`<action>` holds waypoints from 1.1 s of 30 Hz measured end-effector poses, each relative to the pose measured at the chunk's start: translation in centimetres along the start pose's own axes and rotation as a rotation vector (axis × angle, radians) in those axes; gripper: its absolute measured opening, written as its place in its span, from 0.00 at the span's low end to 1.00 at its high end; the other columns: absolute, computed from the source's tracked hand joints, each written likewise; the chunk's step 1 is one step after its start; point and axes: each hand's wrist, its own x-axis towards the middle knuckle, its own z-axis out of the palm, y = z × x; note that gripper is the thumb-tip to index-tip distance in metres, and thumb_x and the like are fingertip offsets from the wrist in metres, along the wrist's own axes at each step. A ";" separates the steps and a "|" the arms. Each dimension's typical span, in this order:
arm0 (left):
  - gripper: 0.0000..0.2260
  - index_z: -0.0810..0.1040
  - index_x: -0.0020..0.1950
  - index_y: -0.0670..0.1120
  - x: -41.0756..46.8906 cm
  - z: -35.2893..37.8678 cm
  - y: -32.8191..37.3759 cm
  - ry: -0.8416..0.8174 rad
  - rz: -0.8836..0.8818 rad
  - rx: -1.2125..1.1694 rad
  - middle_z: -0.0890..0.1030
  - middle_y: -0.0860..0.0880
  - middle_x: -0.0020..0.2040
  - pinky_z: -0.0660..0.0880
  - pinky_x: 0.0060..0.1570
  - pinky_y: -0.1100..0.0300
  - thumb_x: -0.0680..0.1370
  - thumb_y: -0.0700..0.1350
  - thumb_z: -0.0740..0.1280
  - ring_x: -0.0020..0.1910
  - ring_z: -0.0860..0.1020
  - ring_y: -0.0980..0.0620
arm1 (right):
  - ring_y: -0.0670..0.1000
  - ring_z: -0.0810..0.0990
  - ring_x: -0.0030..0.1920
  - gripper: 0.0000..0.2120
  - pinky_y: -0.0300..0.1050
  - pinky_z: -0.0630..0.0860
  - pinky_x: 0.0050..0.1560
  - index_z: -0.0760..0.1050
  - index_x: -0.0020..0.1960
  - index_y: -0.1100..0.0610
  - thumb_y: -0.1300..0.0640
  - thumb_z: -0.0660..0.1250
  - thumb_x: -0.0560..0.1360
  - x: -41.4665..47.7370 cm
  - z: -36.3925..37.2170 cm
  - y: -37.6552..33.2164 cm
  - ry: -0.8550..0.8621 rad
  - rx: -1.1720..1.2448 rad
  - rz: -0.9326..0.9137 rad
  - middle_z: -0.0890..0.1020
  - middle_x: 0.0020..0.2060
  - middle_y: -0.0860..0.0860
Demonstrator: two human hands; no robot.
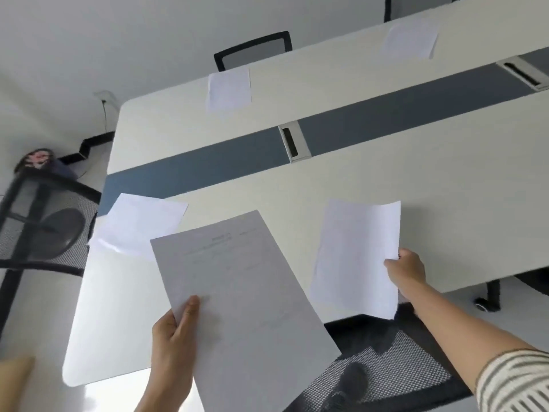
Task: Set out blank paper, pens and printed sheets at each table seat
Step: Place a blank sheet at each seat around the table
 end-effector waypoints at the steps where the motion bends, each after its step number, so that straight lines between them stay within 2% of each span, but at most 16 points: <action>1: 0.13 0.79 0.43 0.37 -0.3 -0.2 -0.2 0.008 -0.010 -0.007 0.83 0.49 0.29 0.76 0.23 0.62 0.81 0.44 0.61 0.26 0.80 0.54 | 0.55 0.73 0.31 0.05 0.45 0.68 0.34 0.71 0.39 0.65 0.62 0.63 0.67 0.1 0.0 0.0 -0.008 -0.015 -0.005 0.79 0.35 0.63; 4: 0.14 0.80 0.45 0.36 -0.8 -0.2 -0.6 -0.008 -0.020 -0.017 0.83 0.48 0.30 0.76 0.24 0.62 0.81 0.44 0.61 0.26 0.81 0.53 | 0.58 0.79 0.38 0.09 0.49 0.76 0.40 0.73 0.48 0.61 0.59 0.64 0.70 -0.6 -1.0 -0.5 -0.036 -0.110 -0.031 0.81 0.41 0.57; 6: 0.14 0.80 0.46 0.36 -0.8 0.3 -0.4 -0.068 -0.004 0.001 0.84 0.48 0.31 0.75 0.24 0.62 0.81 0.44 0.61 0.27 0.81 0.53 | 0.60 0.79 0.47 0.14 0.49 0.74 0.45 0.71 0.57 0.58 0.57 0.64 0.72 -2.2 -2.1 -1.2 -0.041 -0.150 -0.046 0.79 0.50 0.55; 8: 0.15 0.81 0.46 0.36 -0.6 1.0 0.2 -0.159 0.012 0.015 0.83 0.48 0.31 0.74 0.23 0.63 0.82 0.44 0.60 0.27 0.80 0.53 | 0.59 0.77 0.60 0.23 0.50 0.73 0.54 0.68 0.69 0.56 0.56 0.65 0.75 -4.6 -3.2 -1.6 -0.015 -0.112 -0.072 0.76 0.63 0.56; 10: 0.15 0.81 0.45 0.36 -0.5 2.0 1.0 -0.270 0.026 0.015 0.84 0.46 0.32 0.75 0.24 0.62 0.82 0.44 0.60 0.27 0.81 0.52 | 0.56 0.76 0.64 0.21 0.49 0.72 0.61 0.71 0.69 0.57 0.55 0.66 0.76 -8.0 -4.3 -1.9 -0.022 0.009 -0.129 0.76 0.65 0.55; 14: 0.15 0.82 0.46 0.37 -0.6 5.4 2.0 -0.527 0.058 0.025 0.86 0.40 0.40 0.79 0.31 0.55 0.81 0.45 0.60 0.36 0.84 0.45 | 0.50 0.83 0.53 0.09 0.40 0.75 0.51 0.80 0.55 0.57 0.55 0.69 0.76 -16.4 -6.8 -1.4 -0.148 0.409 -0.143 0.85 0.53 0.51; 16: 0.16 0.82 0.47 0.37 -1.3 7.9 2.1 -0.642 0.075 0.066 0.85 0.38 0.43 0.81 0.39 0.49 0.81 0.47 0.60 0.40 0.84 0.41 | 0.50 0.85 0.50 0.09 0.44 0.76 0.52 0.81 0.52 0.55 0.50 0.68 0.77 -19.8 -8.3 -0.2 -0.216 0.506 -0.115 0.87 0.49 0.51; 18: 0.16 0.82 0.47 0.36 -2.9 10.4 2.3 -0.738 0.088 0.088 0.85 0.38 0.43 0.80 0.42 0.47 0.81 0.47 0.60 0.41 0.84 0.40 | 0.51 0.85 0.49 0.13 0.48 0.77 0.54 0.82 0.53 0.54 0.47 0.66 0.78 -22.1 -10.0 1.4 -0.249 0.568 -0.076 0.87 0.46 0.54; 21: 0.17 0.82 0.47 0.35 -5.5 13.7 2.3 -0.857 0.098 0.107 0.85 0.37 0.44 0.80 0.44 0.44 0.81 0.47 0.60 0.43 0.84 0.38 | 0.55 0.85 0.46 0.13 0.50 0.79 0.51 0.81 0.55 0.57 0.49 0.64 0.79 -24.4 -12.8 4.1 -0.227 0.702 -0.013 0.86 0.48 0.59; 24: 0.17 0.82 0.48 0.36 -8.1 17.0 2.0 -0.950 0.104 0.149 0.85 0.38 0.44 0.80 0.41 0.48 0.82 0.47 0.59 0.43 0.84 0.38 | 0.57 0.85 0.50 0.12 0.50 0.80 0.52 0.80 0.57 0.58 0.53 0.66 0.78 -25.0 -15.9 7.2 -0.192 0.824 0.016 0.86 0.50 0.56; 27: 0.17 0.81 0.49 0.36 -11.0 20.9 1.5 -0.989 0.118 0.188 0.85 0.37 0.46 0.80 0.45 0.44 0.81 0.47 0.60 0.45 0.84 0.36 | 0.59 0.85 0.52 0.11 0.53 0.80 0.56 0.80 0.57 0.60 0.58 0.67 0.77 -24.7 -19.1 10.9 -0.153 0.948 0.056 0.86 0.51 0.58; 29: 0.16 0.81 0.49 0.36 -12.3 23.2 1.2 -0.996 0.131 0.202 0.85 0.38 0.46 0.80 0.47 0.43 0.81 0.47 0.60 0.45 0.84 0.37 | 0.60 0.85 0.51 0.10 0.55 0.79 0.57 0.82 0.56 0.60 0.60 0.67 0.77 -24.0 -20.7 12.7 -0.150 0.943 0.051 0.86 0.50 0.59; 31: 0.16 0.81 0.51 0.37 -15.2 27.2 0.6 -1.005 0.153 0.222 0.86 0.39 0.47 0.80 0.48 0.43 0.81 0.47 0.60 0.46 0.84 0.38 | 0.57 0.85 0.43 0.07 0.48 0.81 0.46 0.84 0.50 0.59 0.61 0.67 0.77 -22.7 -23.6 15.6 -0.118 0.899 0.027 0.87 0.44 0.56; 33: 0.15 0.81 0.51 0.38 -18.4 31.4 -0.3 -1.015 0.163 0.234 0.86 0.40 0.47 0.80 0.49 0.42 0.82 0.47 0.60 0.47 0.84 0.39 | 0.52 0.81 0.34 0.08 0.43 0.74 0.36 0.84 0.44 0.58 0.60 0.67 0.78 -21.1 -27.1 18.7 -0.052 0.823 0.028 0.84 0.36 0.53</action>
